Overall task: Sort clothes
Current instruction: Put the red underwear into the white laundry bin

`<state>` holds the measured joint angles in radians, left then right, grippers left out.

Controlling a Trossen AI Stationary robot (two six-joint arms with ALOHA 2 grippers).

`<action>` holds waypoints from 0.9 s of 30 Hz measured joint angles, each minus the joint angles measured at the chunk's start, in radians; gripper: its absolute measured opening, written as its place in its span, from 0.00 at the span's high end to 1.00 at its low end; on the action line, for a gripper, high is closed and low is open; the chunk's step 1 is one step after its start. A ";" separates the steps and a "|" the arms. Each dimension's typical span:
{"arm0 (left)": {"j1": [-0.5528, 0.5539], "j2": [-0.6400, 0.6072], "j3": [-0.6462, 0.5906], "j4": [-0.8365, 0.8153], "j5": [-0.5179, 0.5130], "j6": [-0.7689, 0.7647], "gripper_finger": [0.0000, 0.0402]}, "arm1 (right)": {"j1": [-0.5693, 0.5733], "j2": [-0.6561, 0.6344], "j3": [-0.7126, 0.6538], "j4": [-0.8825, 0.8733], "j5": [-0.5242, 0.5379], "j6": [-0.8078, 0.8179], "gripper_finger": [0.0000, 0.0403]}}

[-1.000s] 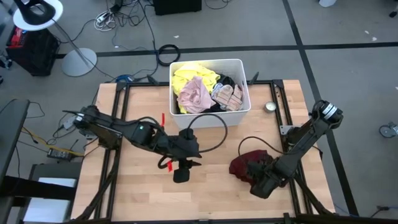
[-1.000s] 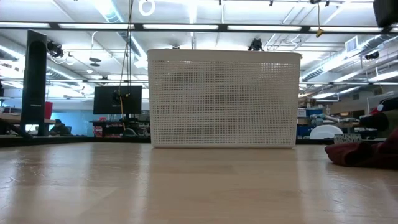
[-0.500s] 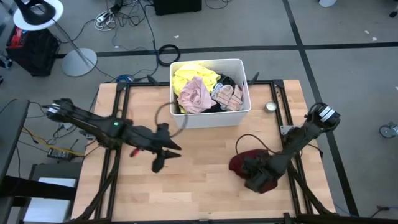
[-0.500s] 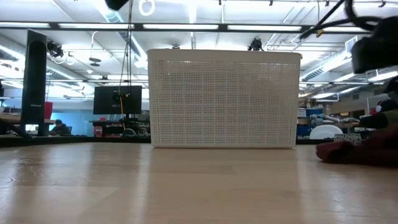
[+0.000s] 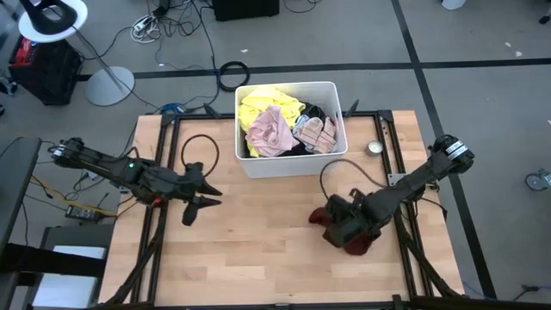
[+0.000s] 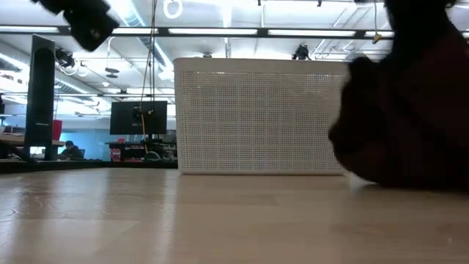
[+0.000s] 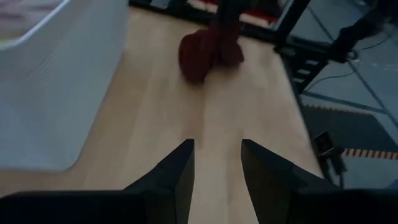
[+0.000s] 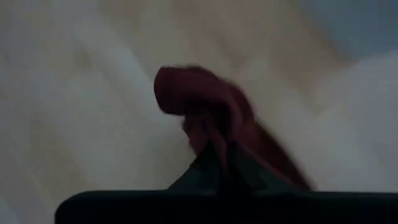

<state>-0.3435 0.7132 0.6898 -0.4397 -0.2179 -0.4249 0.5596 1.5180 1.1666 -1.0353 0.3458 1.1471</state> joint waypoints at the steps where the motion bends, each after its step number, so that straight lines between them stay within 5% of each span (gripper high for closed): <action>1: 0.005 -0.022 -0.014 -0.021 -0.002 -0.005 0.66 | -0.007 -0.004 0.051 -0.047 0.037 -0.002 0.99; 12: 0.131 -0.244 -0.077 -0.255 -0.020 0.011 0.66 | -0.142 -0.006 0.631 -0.361 0.358 -0.234 1.00; 18: 0.181 -0.356 -0.105 -0.352 -0.017 0.028 0.66 | -0.255 -0.006 0.817 -0.202 0.523 -0.552 1.00; 27: 0.195 -0.490 -0.114 -0.369 -0.017 0.052 0.66 | -0.485 -0.002 0.866 0.325 0.551 -1.147 1.00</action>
<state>-0.1486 0.2236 0.5755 -0.8091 -0.2350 -0.3727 0.0745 1.5161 2.0323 -0.7107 0.8967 0.0004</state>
